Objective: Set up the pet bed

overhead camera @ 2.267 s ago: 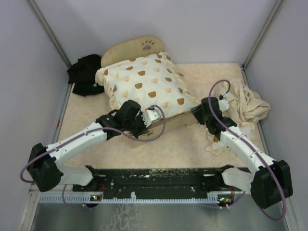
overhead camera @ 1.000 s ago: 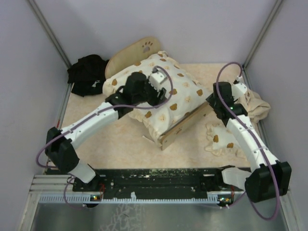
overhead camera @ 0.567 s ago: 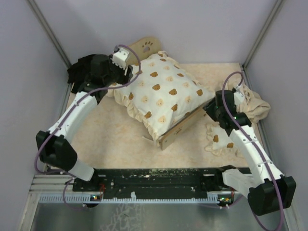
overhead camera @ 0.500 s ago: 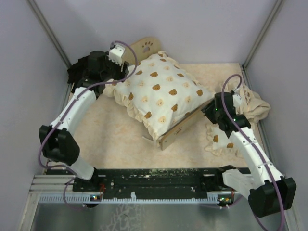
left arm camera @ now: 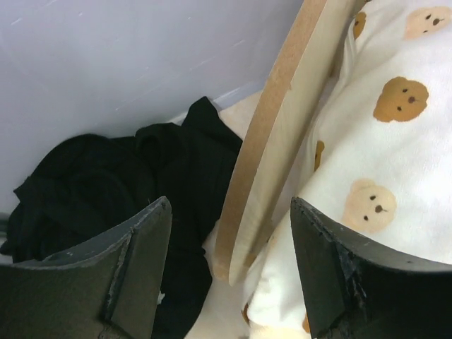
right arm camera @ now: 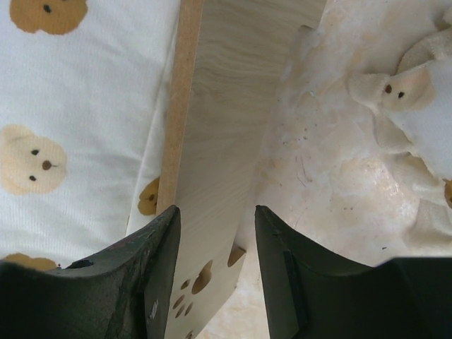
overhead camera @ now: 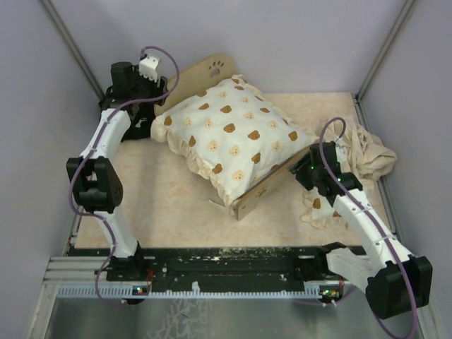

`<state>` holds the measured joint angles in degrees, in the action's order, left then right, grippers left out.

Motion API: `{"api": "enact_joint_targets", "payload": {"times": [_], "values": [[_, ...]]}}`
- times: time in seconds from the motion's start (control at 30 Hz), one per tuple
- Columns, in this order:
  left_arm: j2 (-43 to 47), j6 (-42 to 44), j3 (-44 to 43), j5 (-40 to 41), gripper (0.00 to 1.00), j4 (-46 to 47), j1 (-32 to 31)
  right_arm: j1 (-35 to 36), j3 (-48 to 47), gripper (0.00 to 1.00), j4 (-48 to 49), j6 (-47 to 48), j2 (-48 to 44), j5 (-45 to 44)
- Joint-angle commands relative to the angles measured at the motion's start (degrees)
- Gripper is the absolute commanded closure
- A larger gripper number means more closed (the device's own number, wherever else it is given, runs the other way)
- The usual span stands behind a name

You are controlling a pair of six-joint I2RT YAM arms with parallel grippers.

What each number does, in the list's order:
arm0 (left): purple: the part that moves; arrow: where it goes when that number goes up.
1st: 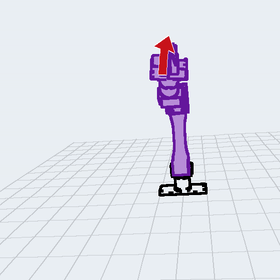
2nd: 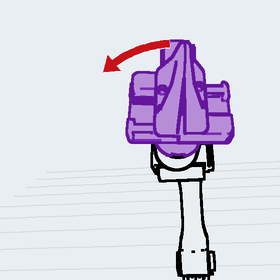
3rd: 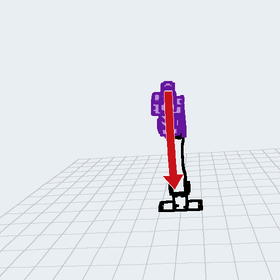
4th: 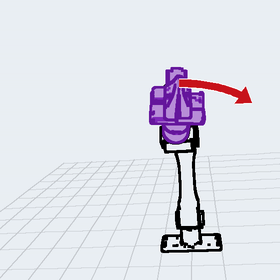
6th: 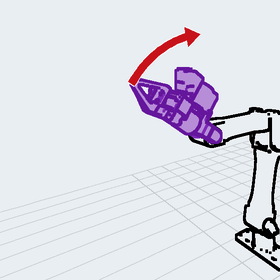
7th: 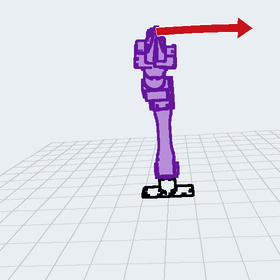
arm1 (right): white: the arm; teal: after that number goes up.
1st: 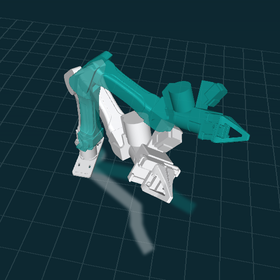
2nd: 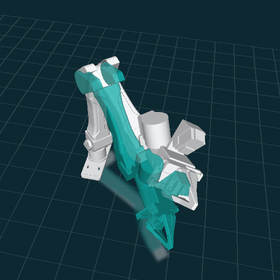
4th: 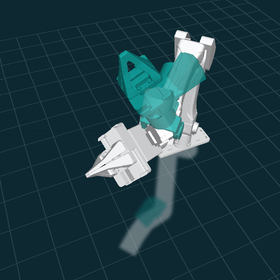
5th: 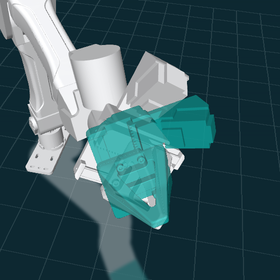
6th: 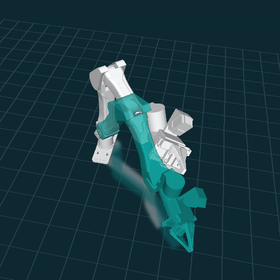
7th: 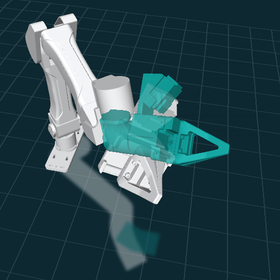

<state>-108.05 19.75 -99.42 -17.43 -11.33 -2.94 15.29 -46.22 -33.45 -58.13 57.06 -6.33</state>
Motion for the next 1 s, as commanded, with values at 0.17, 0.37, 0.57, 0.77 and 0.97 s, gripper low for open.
{"api": "enact_joint_targets", "payload": {"times": [0.17, 0.37, 0.57, 0.77, 0.97], "values": [[-5.7, 1.8, -2.3, -11.8, 0.38, 2.4, 1.1, 0.5, -0.5, 0.55, 4.4, 1.7, 1.8, -0.8], [0.1, 4.0, 4.3, -10.7, 0.83, 2.4, 1.1, 0.4, 0.2, 0.6, 6.6, 8.2, 1.0, -7.3], [12.5, 4.6, 13.9, -5.9, 0.99, 2.2, 1.1, 0.3, 3.8, 0.64, 11.8, 12.2, -0.1, -9.9], [23.0, 3.3, 22.0, 3.7, 0.99, -1.1, 1.1, 0.1, 6.5, 0.65, 25.0, 15.8, 4.2, -3.9], [34.9, -0.7, 33.5, 11.7, 0.99, -0.7, 1.1, 0.0, 0.8, 0.69, 28.6, 20.0, 12.6, 1.1]]}}
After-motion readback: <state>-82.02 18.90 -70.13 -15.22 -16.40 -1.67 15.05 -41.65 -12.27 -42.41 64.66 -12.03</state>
